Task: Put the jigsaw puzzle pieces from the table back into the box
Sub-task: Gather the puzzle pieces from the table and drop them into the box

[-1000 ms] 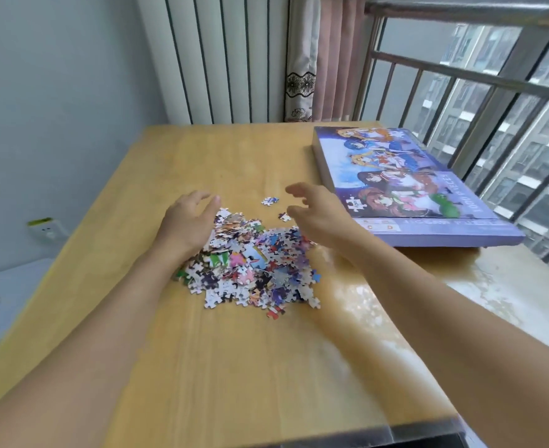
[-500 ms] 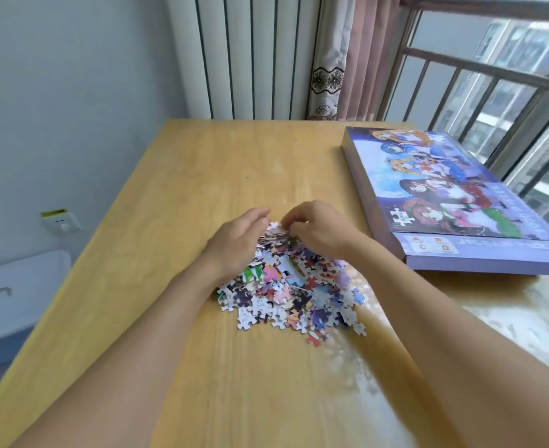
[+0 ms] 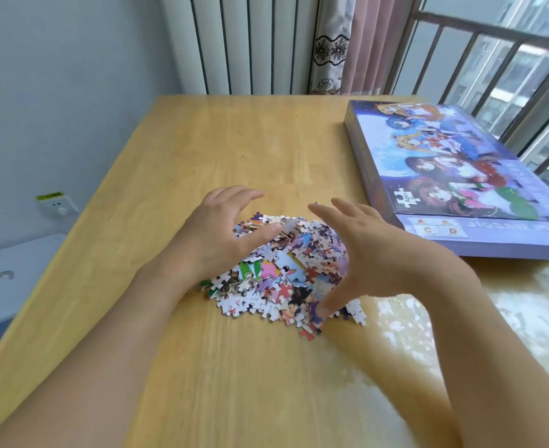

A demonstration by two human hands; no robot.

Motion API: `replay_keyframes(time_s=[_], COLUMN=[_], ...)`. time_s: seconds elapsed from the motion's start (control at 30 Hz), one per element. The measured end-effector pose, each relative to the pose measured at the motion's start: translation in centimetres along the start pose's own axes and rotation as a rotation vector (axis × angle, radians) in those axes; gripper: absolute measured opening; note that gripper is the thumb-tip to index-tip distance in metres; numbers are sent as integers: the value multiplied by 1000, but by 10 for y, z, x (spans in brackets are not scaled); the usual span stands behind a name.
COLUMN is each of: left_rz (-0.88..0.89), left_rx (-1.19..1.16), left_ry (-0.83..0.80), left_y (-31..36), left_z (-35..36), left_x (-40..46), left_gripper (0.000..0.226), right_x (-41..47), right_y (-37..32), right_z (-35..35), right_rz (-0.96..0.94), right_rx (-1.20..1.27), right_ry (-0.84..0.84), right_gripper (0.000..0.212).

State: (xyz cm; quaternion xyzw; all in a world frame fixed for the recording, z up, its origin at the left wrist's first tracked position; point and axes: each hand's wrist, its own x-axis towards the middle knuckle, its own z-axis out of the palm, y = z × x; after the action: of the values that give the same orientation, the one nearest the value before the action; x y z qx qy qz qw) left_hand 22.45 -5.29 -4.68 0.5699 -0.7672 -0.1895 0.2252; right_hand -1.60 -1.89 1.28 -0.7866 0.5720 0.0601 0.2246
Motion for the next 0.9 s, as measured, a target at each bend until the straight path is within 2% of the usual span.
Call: replay_keyframes(time_s=[0.1,0.2,0.37,0.5,0.63,0.77,0.9], left_rz=[-22,-2,32,34,42,39,52], left_rx=[44,64,-50,-97,-148,-201,-216], left_ry=[-142,-204,-241,-218,-178,-137,-93], left_y=[-3,-1,8,8,6,5,4], left_z=[6,14,18,21,23,24,24], left_x=[-7,-9,-10,-11,-8,-6,-5], left_gripper=[106,114,104,97,83,74,72], right_x=[3,9,19,25,28,30,31], right_y=[7,12,13,14,15,14,13], right_z=[3,8,13,17,17,18,20], right_rz=[60,-10,-159,-201,-204,-182,-162], right_rx=[-57,-63,-42,-31,-5,-23,-45], right_ry=[-92,-48,70,186,238,295,292], right_gripper=[156,145,100,62,44,42,60])
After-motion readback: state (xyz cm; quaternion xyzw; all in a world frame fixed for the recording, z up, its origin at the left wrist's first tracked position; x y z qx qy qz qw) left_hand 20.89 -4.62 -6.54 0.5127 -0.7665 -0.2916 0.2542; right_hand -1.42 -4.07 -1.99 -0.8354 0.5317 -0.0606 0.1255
